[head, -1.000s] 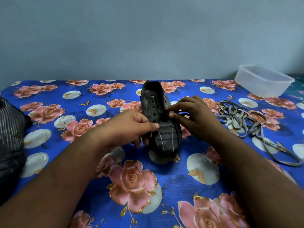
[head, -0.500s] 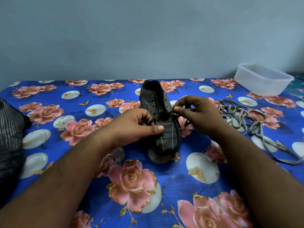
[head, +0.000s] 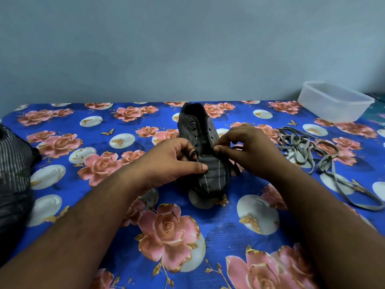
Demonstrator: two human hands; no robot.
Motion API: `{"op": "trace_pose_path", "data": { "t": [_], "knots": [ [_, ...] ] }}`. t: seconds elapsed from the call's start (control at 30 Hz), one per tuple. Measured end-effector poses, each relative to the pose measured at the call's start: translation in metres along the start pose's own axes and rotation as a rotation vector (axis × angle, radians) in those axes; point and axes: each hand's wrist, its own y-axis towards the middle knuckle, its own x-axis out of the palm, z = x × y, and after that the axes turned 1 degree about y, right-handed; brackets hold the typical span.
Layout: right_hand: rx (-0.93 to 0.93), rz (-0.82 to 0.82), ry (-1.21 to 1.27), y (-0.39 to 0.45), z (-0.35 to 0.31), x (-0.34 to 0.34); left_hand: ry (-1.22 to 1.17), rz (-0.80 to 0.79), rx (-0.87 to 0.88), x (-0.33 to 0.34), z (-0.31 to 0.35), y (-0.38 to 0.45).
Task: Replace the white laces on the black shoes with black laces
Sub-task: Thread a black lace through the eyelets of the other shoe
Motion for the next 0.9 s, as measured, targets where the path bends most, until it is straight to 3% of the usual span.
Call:
{"op": "trace_pose_path", "data": {
  "t": [0.1, 0.17, 0.27, 0.37, 0.5, 0.6, 0.7, 0.77, 0.9],
  "knots": [
    [-0.005, 0.054, -0.083, 0.002, 0.002, 0.001, -0.007, 0.004, 0.004, 0.000, -0.001, 0.001],
    [0.042, 0.172, -0.079, 0.004, 0.008, -0.002, 0.000, 0.009, 0.006, 0.001, -0.002, 0.002],
    [0.206, 0.376, -0.120, 0.006, 0.021, -0.013, -0.006, 0.010, 0.005, 0.002, -0.005, 0.004],
    [0.419, 0.465, -0.210, 0.004, 0.035, -0.022, -0.021, 0.021, 0.007, 0.001, -0.003, 0.002],
    [0.521, 0.349, -0.248, 0.002, 0.039, -0.021, 0.005, 0.040, 0.001, 0.002, 0.005, -0.003],
    [0.301, 0.212, -0.080, 0.002, 0.021, -0.019, 0.010, 0.021, 0.016, 0.001, 0.003, -0.002],
    [0.082, -0.069, 0.087, -0.002, 0.000, -0.018, 0.047, 0.024, 0.041, 0.001, 0.001, -0.002],
    [0.030, -0.193, 0.110, -0.003, -0.002, -0.018, 0.095, 0.040, 0.058, 0.001, 0.000, -0.002],
    [0.075, -0.209, 0.179, -0.004, 0.003, -0.024, 0.242, 0.078, 0.087, -0.002, -0.002, -0.001]
  ]
}}
